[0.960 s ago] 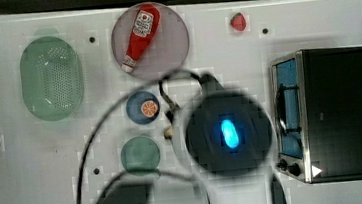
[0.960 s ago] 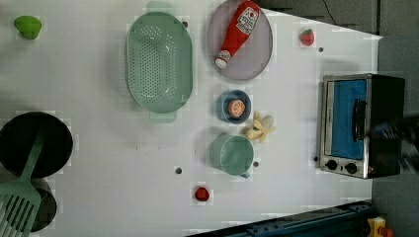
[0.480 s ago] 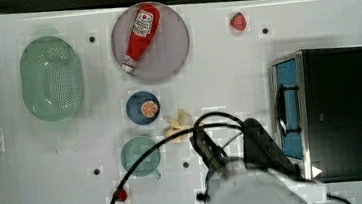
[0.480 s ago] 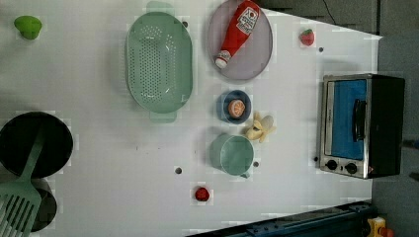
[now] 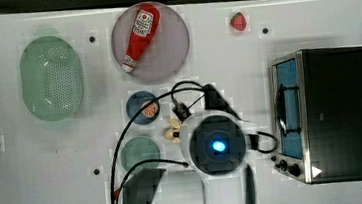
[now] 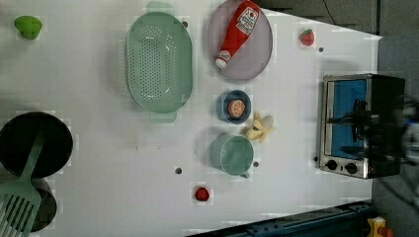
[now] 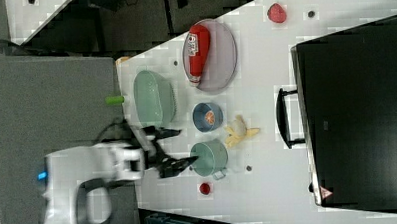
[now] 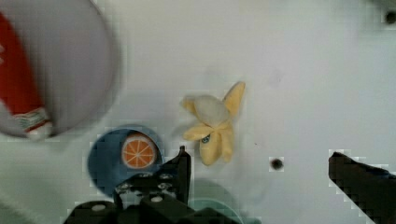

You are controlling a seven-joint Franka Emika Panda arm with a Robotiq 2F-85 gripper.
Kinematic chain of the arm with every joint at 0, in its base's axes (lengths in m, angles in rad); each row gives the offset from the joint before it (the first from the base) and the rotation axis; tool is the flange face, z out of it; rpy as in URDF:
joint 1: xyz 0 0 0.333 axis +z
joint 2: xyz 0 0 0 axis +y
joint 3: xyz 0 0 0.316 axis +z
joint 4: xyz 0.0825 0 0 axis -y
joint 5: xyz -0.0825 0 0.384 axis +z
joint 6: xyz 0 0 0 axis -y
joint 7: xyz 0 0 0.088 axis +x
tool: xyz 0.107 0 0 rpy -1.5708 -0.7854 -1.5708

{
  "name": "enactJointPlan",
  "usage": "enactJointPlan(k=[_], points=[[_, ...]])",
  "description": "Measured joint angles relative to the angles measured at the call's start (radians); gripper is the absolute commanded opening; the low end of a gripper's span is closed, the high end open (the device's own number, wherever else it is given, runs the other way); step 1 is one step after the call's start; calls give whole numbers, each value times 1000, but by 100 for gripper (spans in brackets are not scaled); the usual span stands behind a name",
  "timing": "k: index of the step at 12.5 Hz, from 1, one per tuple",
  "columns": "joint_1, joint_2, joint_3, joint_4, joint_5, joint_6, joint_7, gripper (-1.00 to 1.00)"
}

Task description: Pick banana from table and place on oven.

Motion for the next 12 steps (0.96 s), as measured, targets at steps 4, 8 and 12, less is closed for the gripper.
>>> enactJointPlan(k=[4, 8, 12], points=[[15, 212, 17, -98, 11, 168, 0, 100], [10, 342, 18, -68, 2, 366, 0, 100], [8, 444, 12, -61, -28, 516, 1, 100]])
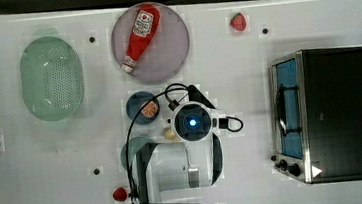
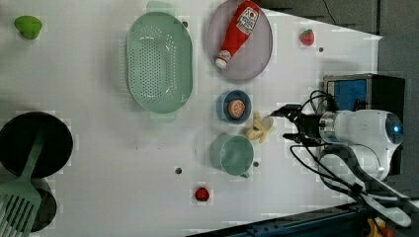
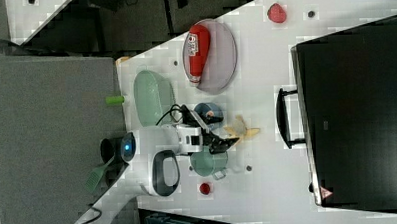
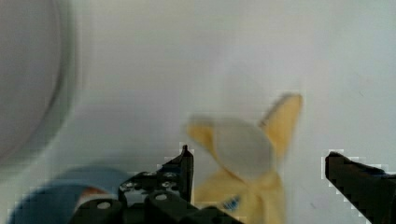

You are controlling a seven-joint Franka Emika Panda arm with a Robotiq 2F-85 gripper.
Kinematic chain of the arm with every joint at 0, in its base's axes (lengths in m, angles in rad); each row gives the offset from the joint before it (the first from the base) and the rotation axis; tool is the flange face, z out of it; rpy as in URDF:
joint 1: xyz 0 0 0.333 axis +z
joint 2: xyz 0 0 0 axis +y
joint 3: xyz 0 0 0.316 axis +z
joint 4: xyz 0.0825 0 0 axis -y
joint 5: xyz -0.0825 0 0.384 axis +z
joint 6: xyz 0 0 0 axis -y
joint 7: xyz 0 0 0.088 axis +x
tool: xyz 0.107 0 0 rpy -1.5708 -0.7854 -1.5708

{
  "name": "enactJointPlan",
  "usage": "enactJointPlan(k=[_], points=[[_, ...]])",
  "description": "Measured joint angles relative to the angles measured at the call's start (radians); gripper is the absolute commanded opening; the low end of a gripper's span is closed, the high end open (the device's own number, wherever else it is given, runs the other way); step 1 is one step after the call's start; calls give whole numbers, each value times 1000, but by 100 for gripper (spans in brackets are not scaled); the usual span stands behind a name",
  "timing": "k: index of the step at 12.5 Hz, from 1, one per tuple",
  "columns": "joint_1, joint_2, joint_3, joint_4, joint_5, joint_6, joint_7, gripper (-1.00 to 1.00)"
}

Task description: Pick banana from table and place on oven.

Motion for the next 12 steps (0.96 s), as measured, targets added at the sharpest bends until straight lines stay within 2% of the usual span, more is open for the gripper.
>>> enactJointPlan(k=[3, 4, 8, 10, 12], points=[[0, 88, -1, -14, 19, 60, 0, 100], [-1, 115, 0, -16, 20, 73, 0, 93], [11, 151, 22, -23, 27, 93, 0, -6], [-3, 154, 32, -16, 16, 119, 0, -45], [3, 156, 23, 8, 26, 108, 0, -45]])
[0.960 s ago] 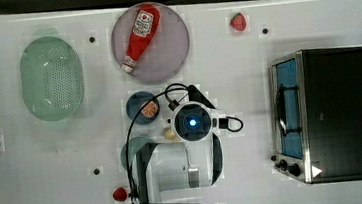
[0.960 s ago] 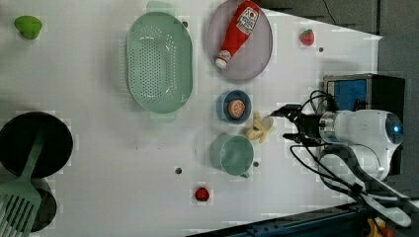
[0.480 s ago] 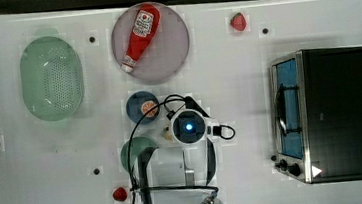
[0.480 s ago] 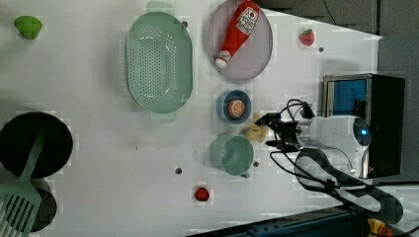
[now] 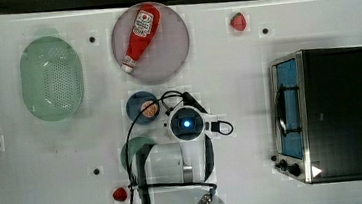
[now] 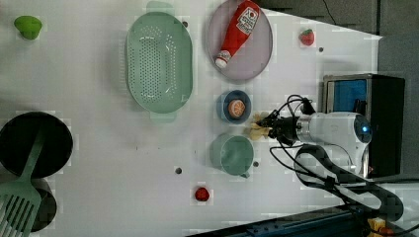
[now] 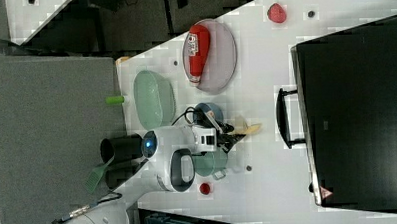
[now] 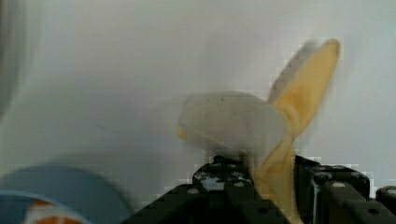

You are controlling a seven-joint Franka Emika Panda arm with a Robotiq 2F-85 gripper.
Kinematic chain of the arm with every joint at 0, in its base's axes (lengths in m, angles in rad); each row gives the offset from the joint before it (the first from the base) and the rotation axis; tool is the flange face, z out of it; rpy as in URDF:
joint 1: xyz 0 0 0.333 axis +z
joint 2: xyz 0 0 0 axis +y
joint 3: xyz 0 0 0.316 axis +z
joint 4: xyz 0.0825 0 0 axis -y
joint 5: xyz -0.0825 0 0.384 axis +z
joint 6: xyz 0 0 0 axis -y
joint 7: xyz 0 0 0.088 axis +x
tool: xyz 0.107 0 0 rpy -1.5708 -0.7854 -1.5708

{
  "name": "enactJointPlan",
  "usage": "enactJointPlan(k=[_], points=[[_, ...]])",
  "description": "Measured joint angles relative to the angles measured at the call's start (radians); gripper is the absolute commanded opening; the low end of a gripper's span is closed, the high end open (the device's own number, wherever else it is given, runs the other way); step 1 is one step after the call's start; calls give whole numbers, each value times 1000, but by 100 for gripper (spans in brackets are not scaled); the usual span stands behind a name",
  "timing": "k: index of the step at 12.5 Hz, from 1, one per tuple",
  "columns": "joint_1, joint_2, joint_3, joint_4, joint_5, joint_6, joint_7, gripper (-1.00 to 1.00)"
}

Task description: Pick banana from table and place on oven.

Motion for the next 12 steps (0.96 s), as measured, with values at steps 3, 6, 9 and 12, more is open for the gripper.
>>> enactJointPlan(k=[3, 6, 9, 12], points=[[3, -32, -4, 6, -11, -7, 0, -45], [-2, -194, 14, 47, 6, -221, 3, -46], [6, -394, 8, 199, -12, -517, 3, -45], [10, -551, -47, 398, -4, -840, 3, -45]])
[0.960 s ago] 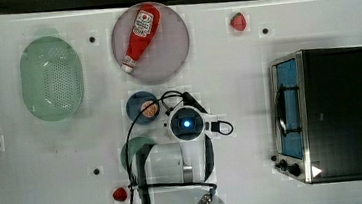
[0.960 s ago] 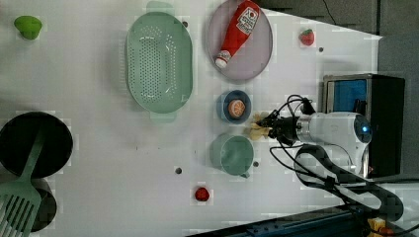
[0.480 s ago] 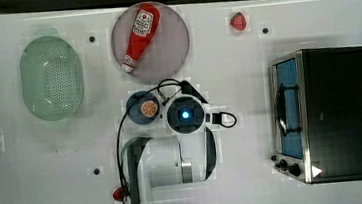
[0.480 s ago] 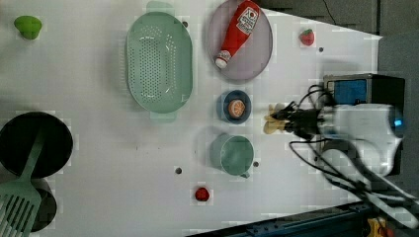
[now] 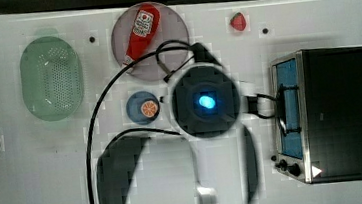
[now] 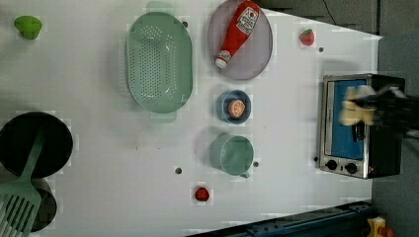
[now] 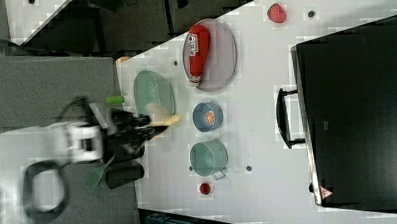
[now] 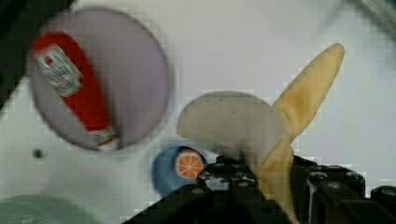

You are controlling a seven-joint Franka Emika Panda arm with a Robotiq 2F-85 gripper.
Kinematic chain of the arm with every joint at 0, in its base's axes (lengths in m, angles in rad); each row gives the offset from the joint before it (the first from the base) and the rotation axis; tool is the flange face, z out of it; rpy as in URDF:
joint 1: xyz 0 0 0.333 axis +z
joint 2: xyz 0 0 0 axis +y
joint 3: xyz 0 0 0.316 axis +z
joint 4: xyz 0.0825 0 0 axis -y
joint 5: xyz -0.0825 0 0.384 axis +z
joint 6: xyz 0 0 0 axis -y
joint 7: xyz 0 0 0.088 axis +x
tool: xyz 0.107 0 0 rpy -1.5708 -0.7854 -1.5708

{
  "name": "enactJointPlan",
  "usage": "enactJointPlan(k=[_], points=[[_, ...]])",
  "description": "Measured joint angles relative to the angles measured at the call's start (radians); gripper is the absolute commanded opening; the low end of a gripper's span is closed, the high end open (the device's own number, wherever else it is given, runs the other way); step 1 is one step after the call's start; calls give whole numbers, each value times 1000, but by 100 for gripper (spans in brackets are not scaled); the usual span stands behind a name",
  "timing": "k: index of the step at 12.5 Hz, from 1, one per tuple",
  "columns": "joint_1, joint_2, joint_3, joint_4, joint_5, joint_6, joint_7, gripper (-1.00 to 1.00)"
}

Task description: Pick banana from table and place on oven.

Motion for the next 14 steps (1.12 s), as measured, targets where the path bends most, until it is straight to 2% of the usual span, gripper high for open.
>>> enactJointPlan(k=[2, 5, 7, 10, 12, 13, 14], points=[[-17, -66, -50, 103, -19, -83, 0, -45], [-18, -74, -192, 134, -100, -100, -70, -45], [-47, 16, -294, 146, -119, -47, -200, -46], [-48, 199, -473, 148, -128, 20, -383, -45], [-71, 307, -551, 130, -127, 135, -516, -45], [-91, 353, -569, 130, -131, 172, -563, -37], [-112, 377, -570, 119, -125, 191, -601, -18]])
